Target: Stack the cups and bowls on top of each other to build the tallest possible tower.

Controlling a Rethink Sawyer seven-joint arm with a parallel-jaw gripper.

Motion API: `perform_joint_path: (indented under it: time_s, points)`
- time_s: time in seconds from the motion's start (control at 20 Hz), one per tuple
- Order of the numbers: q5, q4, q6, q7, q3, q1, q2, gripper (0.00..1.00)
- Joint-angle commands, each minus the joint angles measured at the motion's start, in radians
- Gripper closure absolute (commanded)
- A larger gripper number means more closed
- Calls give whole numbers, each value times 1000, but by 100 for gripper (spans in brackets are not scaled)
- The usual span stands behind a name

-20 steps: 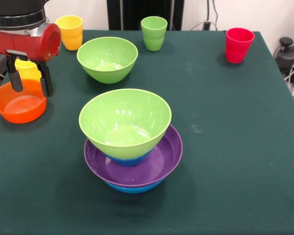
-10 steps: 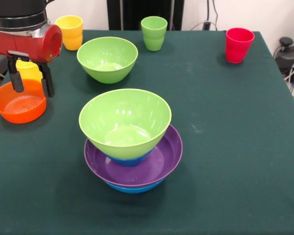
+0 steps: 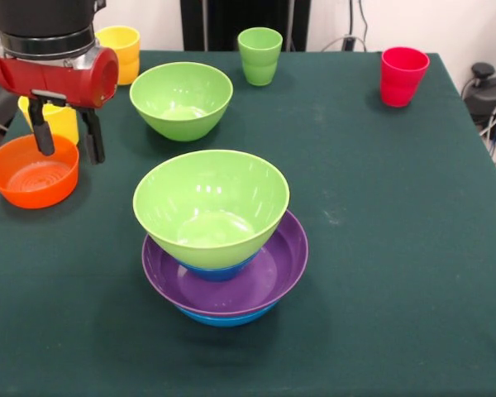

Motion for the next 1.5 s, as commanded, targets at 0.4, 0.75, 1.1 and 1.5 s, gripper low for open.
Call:
perform_joint_path:
  time_s: [0.4, 0.75, 1.1, 1.5]
  points:
    - [-114, 70, -35, -76, 2, -24, 33, 0]
    - [-140, 65, -43, -78, 7, -39, 53, 0]
    - [-163, 67, -81, -50, 8, -42, 91, 0]
    - [-163, 105, -103, -38, 19, -40, 89, 0]
